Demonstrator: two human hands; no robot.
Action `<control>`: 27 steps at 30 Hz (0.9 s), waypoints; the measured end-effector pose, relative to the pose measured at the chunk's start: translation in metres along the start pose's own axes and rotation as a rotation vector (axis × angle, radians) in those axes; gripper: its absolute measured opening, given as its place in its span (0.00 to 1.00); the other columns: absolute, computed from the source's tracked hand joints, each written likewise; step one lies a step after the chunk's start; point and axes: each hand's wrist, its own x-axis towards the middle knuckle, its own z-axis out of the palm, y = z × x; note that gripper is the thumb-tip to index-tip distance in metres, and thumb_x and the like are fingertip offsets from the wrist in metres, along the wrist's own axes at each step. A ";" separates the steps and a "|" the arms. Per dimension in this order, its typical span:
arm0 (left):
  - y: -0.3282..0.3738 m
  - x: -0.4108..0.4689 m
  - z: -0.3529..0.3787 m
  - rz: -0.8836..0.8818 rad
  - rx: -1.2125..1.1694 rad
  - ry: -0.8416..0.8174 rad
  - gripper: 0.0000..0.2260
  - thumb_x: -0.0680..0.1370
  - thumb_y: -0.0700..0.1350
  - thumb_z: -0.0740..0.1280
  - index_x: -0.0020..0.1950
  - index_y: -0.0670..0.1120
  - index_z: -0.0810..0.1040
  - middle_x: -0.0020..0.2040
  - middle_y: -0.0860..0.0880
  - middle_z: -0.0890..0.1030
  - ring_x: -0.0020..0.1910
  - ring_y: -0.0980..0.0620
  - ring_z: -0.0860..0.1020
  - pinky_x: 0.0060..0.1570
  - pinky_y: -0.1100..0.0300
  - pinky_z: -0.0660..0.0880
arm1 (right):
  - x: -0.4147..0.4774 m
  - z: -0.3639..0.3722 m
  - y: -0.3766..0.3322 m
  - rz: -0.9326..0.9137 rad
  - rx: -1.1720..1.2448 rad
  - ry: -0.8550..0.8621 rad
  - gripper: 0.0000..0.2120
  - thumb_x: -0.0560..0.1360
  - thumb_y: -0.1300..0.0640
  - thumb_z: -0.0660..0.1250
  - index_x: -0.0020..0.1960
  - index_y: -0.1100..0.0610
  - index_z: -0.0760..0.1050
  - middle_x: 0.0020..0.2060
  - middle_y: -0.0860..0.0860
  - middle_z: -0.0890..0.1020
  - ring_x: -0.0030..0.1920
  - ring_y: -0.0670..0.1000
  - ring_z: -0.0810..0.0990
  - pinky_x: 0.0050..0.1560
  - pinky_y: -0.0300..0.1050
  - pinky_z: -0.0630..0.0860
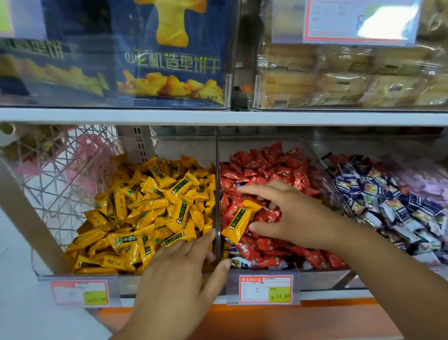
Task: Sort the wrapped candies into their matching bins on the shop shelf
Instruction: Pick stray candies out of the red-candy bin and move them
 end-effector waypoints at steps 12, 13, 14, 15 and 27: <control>0.003 0.000 -0.005 -0.048 0.030 -0.047 0.23 0.77 0.63 0.55 0.61 0.53 0.79 0.36 0.65 0.76 0.37 0.61 0.76 0.36 0.65 0.69 | 0.012 -0.031 -0.035 0.016 0.197 0.144 0.06 0.70 0.44 0.70 0.44 0.45 0.78 0.28 0.43 0.72 0.28 0.41 0.68 0.32 0.38 0.66; 0.003 0.000 -0.005 -0.055 0.026 -0.054 0.23 0.77 0.63 0.55 0.61 0.53 0.79 0.36 0.65 0.76 0.37 0.62 0.76 0.37 0.66 0.68 | 0.018 -0.025 -0.042 -0.001 0.235 0.172 0.07 0.71 0.45 0.71 0.46 0.45 0.78 0.29 0.43 0.72 0.28 0.40 0.69 0.32 0.37 0.67; 0.003 0.000 -0.006 -0.058 0.023 -0.055 0.23 0.77 0.63 0.55 0.61 0.53 0.79 0.36 0.65 0.76 0.37 0.62 0.76 0.37 0.66 0.67 | 0.024 -0.019 -0.049 -0.019 0.276 0.180 0.09 0.71 0.46 0.72 0.49 0.45 0.78 0.31 0.42 0.74 0.30 0.40 0.70 0.34 0.37 0.69; 0.003 0.001 -0.006 -0.057 0.025 -0.052 0.23 0.77 0.63 0.55 0.61 0.53 0.79 0.36 0.65 0.76 0.37 0.62 0.76 0.37 0.66 0.67 | 0.029 -0.012 -0.053 -0.031 0.311 0.167 0.13 0.71 0.47 0.72 0.55 0.43 0.76 0.34 0.42 0.77 0.32 0.40 0.73 0.37 0.36 0.72; 0.001 0.001 -0.002 -0.030 0.032 -0.023 0.23 0.76 0.62 0.56 0.59 0.51 0.80 0.36 0.65 0.76 0.35 0.60 0.77 0.36 0.65 0.68 | -0.012 -0.033 -0.009 0.129 -0.127 -0.284 0.15 0.72 0.43 0.71 0.56 0.30 0.75 0.57 0.36 0.74 0.59 0.39 0.71 0.62 0.42 0.70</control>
